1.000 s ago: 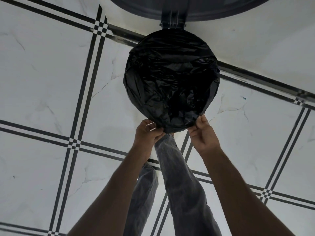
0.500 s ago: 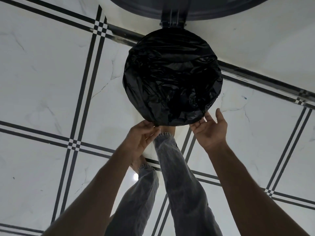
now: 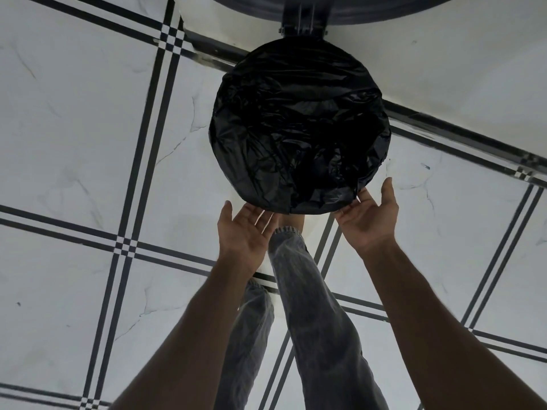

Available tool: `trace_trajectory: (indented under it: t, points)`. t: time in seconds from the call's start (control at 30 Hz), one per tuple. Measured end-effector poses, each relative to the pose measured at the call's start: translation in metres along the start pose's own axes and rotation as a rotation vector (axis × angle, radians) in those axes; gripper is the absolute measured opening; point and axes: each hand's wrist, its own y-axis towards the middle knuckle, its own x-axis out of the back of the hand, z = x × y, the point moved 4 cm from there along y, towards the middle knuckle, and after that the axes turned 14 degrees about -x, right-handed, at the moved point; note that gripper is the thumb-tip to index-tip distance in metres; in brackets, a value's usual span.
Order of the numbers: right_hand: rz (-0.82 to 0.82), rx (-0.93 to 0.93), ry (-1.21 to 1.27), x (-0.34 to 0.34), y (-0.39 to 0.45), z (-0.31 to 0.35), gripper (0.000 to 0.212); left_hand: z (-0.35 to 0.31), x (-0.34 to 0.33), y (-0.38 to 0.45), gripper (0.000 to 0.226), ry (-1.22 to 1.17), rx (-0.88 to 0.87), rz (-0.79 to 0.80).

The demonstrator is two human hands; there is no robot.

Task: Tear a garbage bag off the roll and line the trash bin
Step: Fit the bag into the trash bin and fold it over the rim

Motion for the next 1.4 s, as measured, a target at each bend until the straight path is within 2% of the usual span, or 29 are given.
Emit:
trace_trajectory:
  t: [0.13, 0.2, 0.27, 0.33, 0.37, 0.43, 0.53, 0.6, 0.67, 0.73, 0.8, 0.9, 0.97, 1.07, 1.13, 1.2, 1.27, 1.4]
  points:
    - [-0.073, -0.002, -0.016, -0.001, 0.001, 0.003, 0.048, -0.007, 0.007, -0.003, 0.055, 0.205, 0.019, 0.011]
    - [-0.203, 0.02, -0.092, -0.001, -0.001, 0.006, 0.038, -0.019, 0.008, 0.001, 0.037, 0.434, -0.066, -0.061]
    - [-0.448, 0.17, -0.251, 0.001, -0.011, 0.016, 0.022, -0.04, 0.014, 0.004, 0.024, 0.663, -0.299, -0.234]
    - [-0.702, 0.491, -0.415, -0.008, -0.034, 0.033, 0.011, -0.069, 0.014, -0.005, 0.023, 0.85, -0.661, -0.371]
    - [-0.753, 0.675, -0.509, -0.019, -0.048, 0.041, 0.01, -0.08, 0.004, -0.015, 0.022, 0.916, -0.848, -0.332]
    - [-0.65, 0.953, -0.739, -0.053, -0.072, 0.048, 0.011, -0.091, -0.032, -0.04, 0.02, 1.017, -1.129, -0.065]
    - [-0.338, 1.051, -1.153, -0.102, -0.073, 0.043, 0.02, -0.08, -0.089, -0.061, 0.021, 1.352, -1.288, 0.383]
    - [-0.18, 1.012, -1.463, -0.128, -0.052, 0.037, 0.03, -0.065, -0.11, -0.052, 0.025, 1.627, -1.304, 0.567]
    - [-0.063, 0.845, -1.635, -0.142, -0.025, 0.035, 0.034, -0.052, -0.116, -0.036, 0.029, 1.835, -1.328, 0.663]
    - [-0.073, 0.75, -1.757, -0.151, -0.003, 0.039, 0.038, -0.043, -0.113, -0.017, 0.037, 2.075, -1.356, 0.716]
    - [-0.098, 0.691, -1.854, -0.157, 0.015, 0.043, 0.042, -0.04, -0.112, 0.001, 0.053, 2.309, -1.297, 0.755]
    - [-0.045, 0.48, -1.863, -0.163, 0.027, 0.044, 0.044, -0.042, -0.125, 0.013, 0.072, 2.456, -1.194, 0.837]
    - [-0.086, 0.386, -1.904, -0.164, 0.034, 0.05, 0.045, -0.044, -0.135, 0.02, 0.072, 2.601, -1.015, 0.833]
    - [-0.329, 0.323, -1.955, -0.16, 0.043, 0.071, 0.045, -0.056, -0.124, 0.03, 0.076, 2.82, -0.746, 0.675]
    - [-0.37, 0.288, -1.948, -0.158, 0.043, 0.073, 0.045, -0.061, -0.113, 0.029, 0.08, 2.877, -0.767, 0.662]
    - [-0.324, 0.243, -1.968, -0.159, 0.041, 0.064, 0.046, -0.061, -0.107, 0.027, 0.078, 2.859, -0.86, 0.649]
    - [-0.323, 0.287, -1.949, -0.16, 0.036, 0.055, 0.044, -0.061, -0.108, 0.025, 0.069, 2.817, -0.923, 0.635]
    - [-0.415, 0.702, -1.911, -0.159, 0.026, 0.049, 0.037, -0.056, -0.119, 0.019, 0.04, 2.651, -1.1, 0.698]
